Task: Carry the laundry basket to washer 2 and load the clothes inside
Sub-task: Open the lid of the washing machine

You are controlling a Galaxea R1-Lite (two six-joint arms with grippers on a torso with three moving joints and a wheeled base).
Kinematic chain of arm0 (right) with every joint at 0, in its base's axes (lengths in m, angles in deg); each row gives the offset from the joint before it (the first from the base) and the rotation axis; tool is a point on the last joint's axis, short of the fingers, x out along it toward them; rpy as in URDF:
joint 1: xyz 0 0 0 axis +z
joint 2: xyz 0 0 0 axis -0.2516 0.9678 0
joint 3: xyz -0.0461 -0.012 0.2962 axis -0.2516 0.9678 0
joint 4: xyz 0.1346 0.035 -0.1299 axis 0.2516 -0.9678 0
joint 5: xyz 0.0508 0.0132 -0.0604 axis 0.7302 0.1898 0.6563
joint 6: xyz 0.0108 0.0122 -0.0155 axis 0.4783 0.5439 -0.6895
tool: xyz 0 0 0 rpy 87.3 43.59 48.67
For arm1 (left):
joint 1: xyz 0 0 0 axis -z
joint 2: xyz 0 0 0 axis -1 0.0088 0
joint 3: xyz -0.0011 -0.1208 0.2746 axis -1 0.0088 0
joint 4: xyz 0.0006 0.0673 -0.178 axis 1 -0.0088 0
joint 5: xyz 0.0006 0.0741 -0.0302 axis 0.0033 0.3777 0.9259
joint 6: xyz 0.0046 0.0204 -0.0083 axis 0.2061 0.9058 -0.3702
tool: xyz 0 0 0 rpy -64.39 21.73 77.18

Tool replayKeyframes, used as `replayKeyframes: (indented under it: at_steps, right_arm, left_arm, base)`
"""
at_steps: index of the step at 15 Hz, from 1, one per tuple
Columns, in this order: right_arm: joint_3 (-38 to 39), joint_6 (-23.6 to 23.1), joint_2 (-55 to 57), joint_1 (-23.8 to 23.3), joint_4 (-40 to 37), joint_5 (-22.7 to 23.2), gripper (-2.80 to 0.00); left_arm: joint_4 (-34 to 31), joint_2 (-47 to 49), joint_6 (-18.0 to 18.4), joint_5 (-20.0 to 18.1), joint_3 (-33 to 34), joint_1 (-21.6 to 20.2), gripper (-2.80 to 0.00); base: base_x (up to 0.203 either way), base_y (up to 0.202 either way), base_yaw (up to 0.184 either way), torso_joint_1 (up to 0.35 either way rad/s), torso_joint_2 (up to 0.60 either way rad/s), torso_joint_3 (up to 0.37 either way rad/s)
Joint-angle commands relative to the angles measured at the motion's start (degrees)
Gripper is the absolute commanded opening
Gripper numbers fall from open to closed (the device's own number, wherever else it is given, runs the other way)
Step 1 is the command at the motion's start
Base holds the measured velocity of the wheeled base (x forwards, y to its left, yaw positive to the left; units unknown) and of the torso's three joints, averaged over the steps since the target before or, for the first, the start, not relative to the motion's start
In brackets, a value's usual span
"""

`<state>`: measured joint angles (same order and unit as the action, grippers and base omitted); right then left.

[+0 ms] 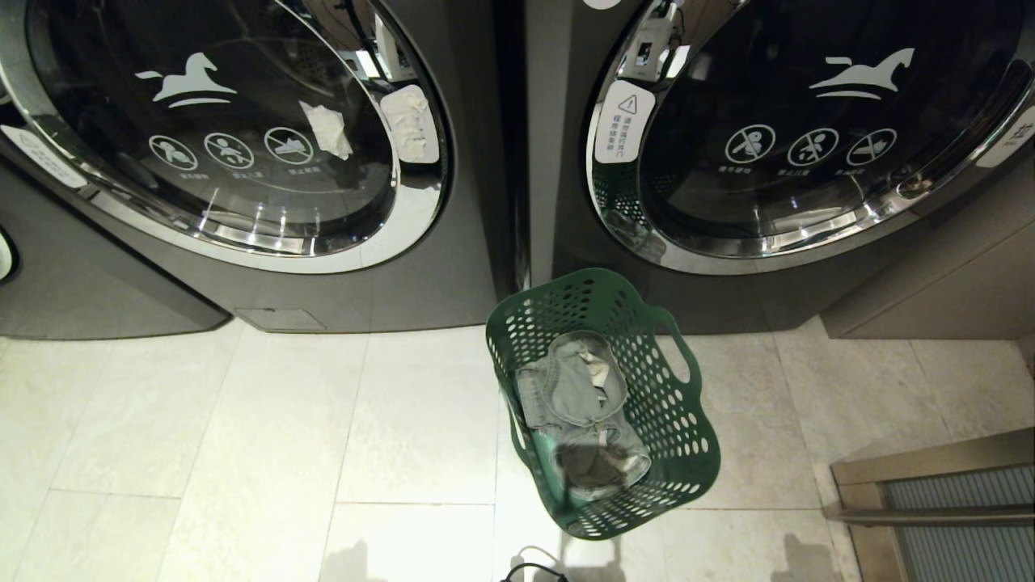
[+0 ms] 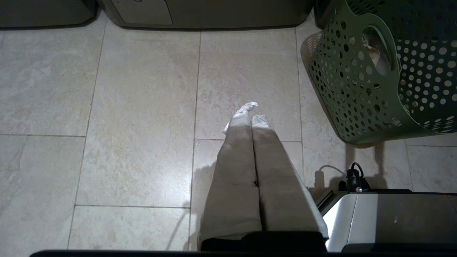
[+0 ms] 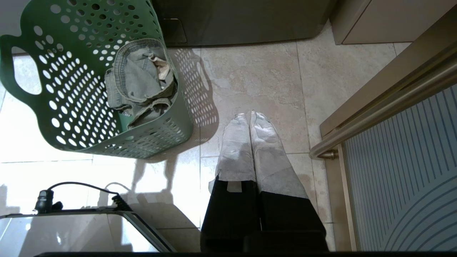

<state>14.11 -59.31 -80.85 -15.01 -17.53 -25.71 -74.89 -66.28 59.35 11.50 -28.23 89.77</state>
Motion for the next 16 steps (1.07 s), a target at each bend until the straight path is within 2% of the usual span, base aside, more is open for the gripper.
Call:
replayKeyframes:
  at_steps: [1,16]
  right_arm:
    - [-0.02,0.01,0.09,0.00,0.01,0.00,-2.80]
    - [-0.02,-0.04,0.09,0.09,0.01,0.00,-2.80]
  left_arm:
    - [-0.04,0.02,-0.02,0.01,0.00,0.07,-2.80]
    - [-0.04,0.02,-0.02,0.01,0.00,0.00,-2.80]
  base:
    - [0.000,0.000,0.000,0.000,0.00,0.000]
    - [0.000,0.000,0.000,0.000,0.00,0.000]
